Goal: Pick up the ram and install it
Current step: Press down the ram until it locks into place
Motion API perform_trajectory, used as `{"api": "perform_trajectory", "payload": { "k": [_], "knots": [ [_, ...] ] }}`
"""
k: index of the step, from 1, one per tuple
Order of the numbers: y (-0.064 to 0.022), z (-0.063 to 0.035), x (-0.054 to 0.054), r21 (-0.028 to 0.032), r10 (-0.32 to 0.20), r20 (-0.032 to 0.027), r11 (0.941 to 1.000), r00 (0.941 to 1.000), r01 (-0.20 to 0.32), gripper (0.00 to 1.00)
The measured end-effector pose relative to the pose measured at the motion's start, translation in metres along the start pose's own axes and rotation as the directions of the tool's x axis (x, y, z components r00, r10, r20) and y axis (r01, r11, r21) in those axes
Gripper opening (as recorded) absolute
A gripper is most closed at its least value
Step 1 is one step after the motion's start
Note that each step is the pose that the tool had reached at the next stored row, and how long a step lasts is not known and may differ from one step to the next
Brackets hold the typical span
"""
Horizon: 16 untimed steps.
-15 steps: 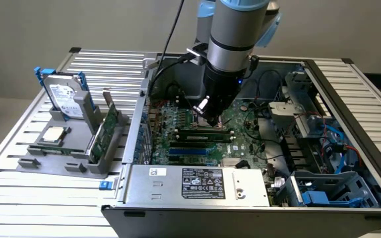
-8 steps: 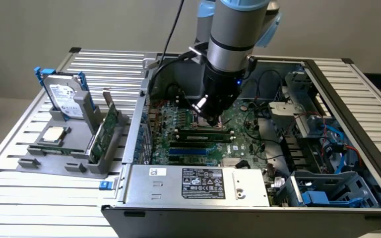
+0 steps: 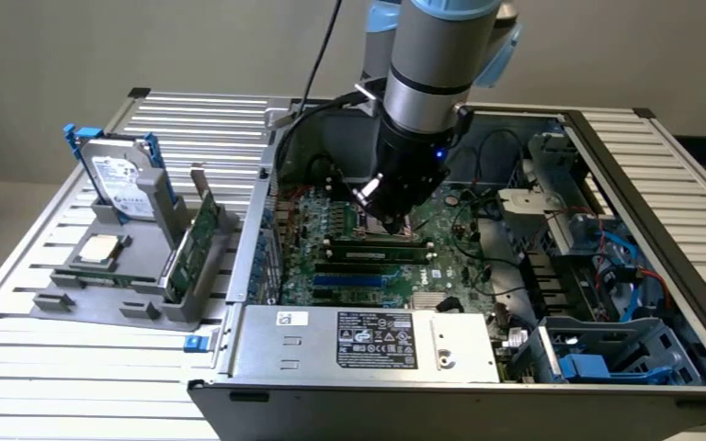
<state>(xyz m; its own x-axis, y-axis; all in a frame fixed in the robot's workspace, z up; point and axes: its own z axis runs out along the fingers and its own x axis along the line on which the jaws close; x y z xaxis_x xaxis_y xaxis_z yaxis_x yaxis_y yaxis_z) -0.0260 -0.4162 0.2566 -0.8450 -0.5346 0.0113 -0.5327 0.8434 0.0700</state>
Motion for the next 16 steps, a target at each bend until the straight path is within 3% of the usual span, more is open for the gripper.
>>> {"api": "perform_trajectory", "payload": {
  "k": [9, 16],
  "knots": [
    [0.0000, 0.0000, 0.0000, -0.0027, 0.115, -0.0018, 0.9933, 0.9933, -0.115, 0.11],
    [0.0000, 0.0003, 0.0000, -0.0046, 0.219, 0.0034, 0.9758, 0.9758, -0.219, 0.11]
  ]
}}
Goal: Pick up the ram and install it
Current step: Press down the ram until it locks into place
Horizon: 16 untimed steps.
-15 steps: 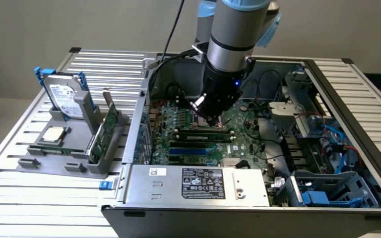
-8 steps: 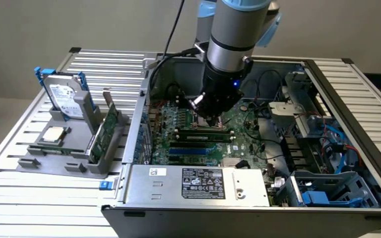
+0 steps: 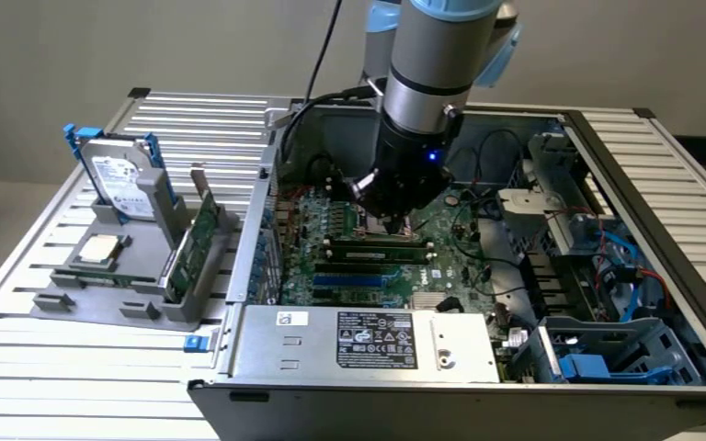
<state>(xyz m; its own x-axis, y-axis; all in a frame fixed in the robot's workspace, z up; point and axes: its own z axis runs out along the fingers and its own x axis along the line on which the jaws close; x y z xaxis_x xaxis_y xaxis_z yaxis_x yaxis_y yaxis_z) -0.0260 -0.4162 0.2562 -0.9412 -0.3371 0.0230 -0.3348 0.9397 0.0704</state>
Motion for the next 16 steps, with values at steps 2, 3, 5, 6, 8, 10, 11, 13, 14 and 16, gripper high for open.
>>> {"api": "perform_trajectory", "payload": {
  "k": [2, 3, 5, 6, 8, 10, 11, 13, 14, 16],
  "knots": [
    [0.0000, 0.0001, 0.0000, -0.0006, 0.031, 0.0020, 0.9995, 0.9995, -0.031, 0.11],
    [0.0000, 0.0001, 0.0000, -0.0009, 0.046, 0.0030, 0.9989, 0.9989, -0.046, 0.11],
    [0.0000, 0.0003, 0.0000, -0.0015, 0.078, 0.0050, 0.9969, 0.9969, -0.078, 0.11],
    [0.0000, 0.0003, 0.0000, -0.0018, 0.093, 0.0060, 0.9956, 0.9956, -0.093, 0.11],
    [0.0000, 0.0005, 0.0000, -0.0022, 0.123, 0.0078, 0.9924, 0.9923, -0.123, 0.11],
    [-0.0001, 0.0006, 0.0000, -0.0024, 0.151, 0.0095, 0.9885, 0.9885, -0.151, 0.11],
    [-0.0001, 0.0007, 0.0000, -0.0023, 0.164, 0.0102, 0.9864, 0.9863, -0.164, 0.11],
    [-0.0001, 0.0008, 0.0000, -0.0016, 0.189, 0.0116, 0.9820, 0.9819, -0.189, 0.11],
    [-0.0001, 0.0010, 0.0000, -0.0010, 0.201, 0.0123, 0.9795, 0.9794, -0.201, 0.11],
    [-0.0001, 0.0013, 0.0000, 0.0010, 0.222, 0.0133, 0.9750, 0.9750, -0.222, 0.11]
  ]
}}
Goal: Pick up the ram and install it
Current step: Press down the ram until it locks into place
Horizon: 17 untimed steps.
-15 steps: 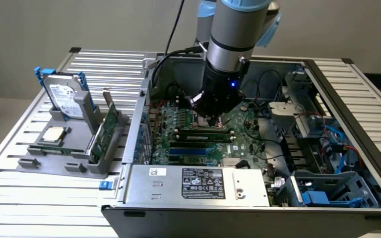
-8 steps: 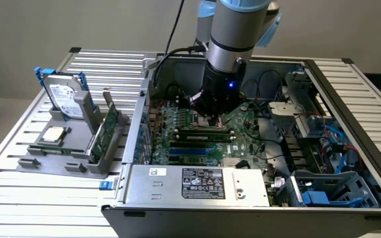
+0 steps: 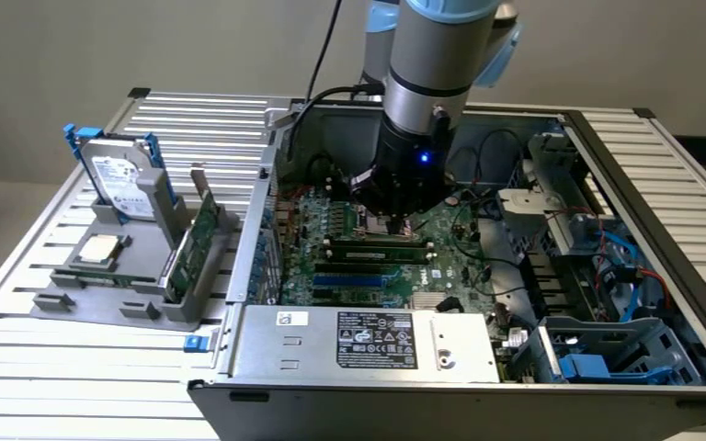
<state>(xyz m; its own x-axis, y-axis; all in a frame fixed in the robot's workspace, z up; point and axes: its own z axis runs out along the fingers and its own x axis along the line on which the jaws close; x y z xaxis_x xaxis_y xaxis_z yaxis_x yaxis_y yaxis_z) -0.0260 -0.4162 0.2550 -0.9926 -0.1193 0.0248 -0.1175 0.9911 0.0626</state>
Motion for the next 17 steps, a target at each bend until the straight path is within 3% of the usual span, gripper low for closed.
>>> {"api": "perform_trajectory", "payload": {
  "k": [6, 8, 10, 17],
  "knots": [
    [0.0000, 0.0004, 0.0000, 0.0102, 0.056, 0.0005, 0.9984, 0.9985, -0.056, 0.11],
    [0.0000, 0.0004, 0.0001, 0.0143, 0.071, -0.0076, 0.9973, 0.9974, -0.071, 0.11],
    [-0.0001, 0.0003, 0.0001, 0.0144, 0.080, -0.0171, 0.9967, 0.9966, -0.080, 0.11],
    [-0.0001, 0.0004, 0.0000, 0.0136, 0.080, -0.0174, 0.9967, 0.9966, -0.080, 0.11]
  ]
}}
